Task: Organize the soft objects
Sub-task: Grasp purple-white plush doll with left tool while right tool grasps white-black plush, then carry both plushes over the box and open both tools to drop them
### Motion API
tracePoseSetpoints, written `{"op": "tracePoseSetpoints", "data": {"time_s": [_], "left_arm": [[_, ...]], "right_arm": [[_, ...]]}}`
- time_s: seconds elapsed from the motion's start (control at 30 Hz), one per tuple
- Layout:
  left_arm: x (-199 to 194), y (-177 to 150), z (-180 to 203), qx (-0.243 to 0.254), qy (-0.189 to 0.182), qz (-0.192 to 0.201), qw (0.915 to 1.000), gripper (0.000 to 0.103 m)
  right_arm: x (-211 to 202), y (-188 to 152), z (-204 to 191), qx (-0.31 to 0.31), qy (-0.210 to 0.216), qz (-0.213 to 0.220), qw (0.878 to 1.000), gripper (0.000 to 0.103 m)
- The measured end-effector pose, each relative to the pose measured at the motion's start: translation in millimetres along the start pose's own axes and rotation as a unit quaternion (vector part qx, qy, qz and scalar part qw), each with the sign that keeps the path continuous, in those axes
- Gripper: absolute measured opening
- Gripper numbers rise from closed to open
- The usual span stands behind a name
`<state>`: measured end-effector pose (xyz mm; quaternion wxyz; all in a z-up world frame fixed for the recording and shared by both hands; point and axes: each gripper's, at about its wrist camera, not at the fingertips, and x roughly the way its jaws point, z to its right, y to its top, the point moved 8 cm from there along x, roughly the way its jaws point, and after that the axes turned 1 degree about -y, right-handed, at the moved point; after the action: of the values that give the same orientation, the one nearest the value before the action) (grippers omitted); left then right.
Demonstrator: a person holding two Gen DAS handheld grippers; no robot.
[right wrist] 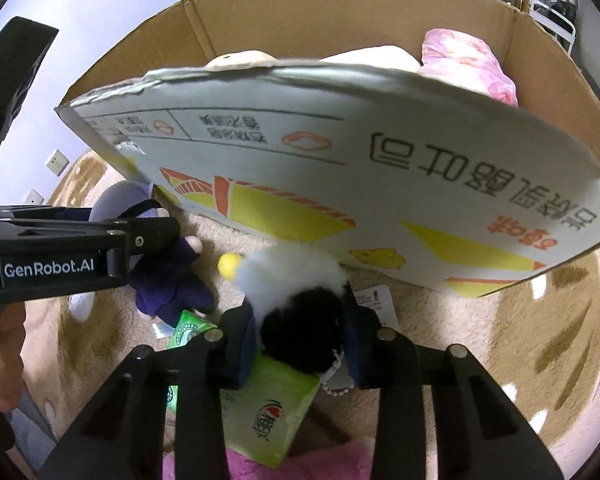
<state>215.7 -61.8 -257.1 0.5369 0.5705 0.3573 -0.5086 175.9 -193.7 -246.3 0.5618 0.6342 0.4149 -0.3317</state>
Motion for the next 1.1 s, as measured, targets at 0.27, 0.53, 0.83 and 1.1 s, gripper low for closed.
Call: {"op": "tracePoseSetpoints", "data": {"time_s": [0.27, 0.53, 0.83, 1.1], "left_arm": [[-12.2, -2.3, -3.1, 0.003, 0.018, 0.01, 0.9998, 0.063], [-39.8, -7.1, -6.2, 0.02, 0.045, 0.044, 0.9978, 0.063], [-75.8, -18.7, -7.9, 0.016, 0.063, 0.08, 0.9946, 0.063], [-119.5, -29.8, -17.5, 0.025, 0.09, 0.127, 0.9875, 0.063]], "right_arm": [[-9.9, -2.1, -6.8, -0.004, -0.001, 0.017, 1.0, 0.036], [-36.3, -0.9, -7.2, 0.002, -0.001, 0.045, 0.999, 0.036], [-86.3, -4.2, -2.5, 0.007, -0.008, 0.097, 0.995, 0.036], [-138.8, 7.1, -7.4, 0.014, 0.0, 0.154, 0.988, 0.036]]}}
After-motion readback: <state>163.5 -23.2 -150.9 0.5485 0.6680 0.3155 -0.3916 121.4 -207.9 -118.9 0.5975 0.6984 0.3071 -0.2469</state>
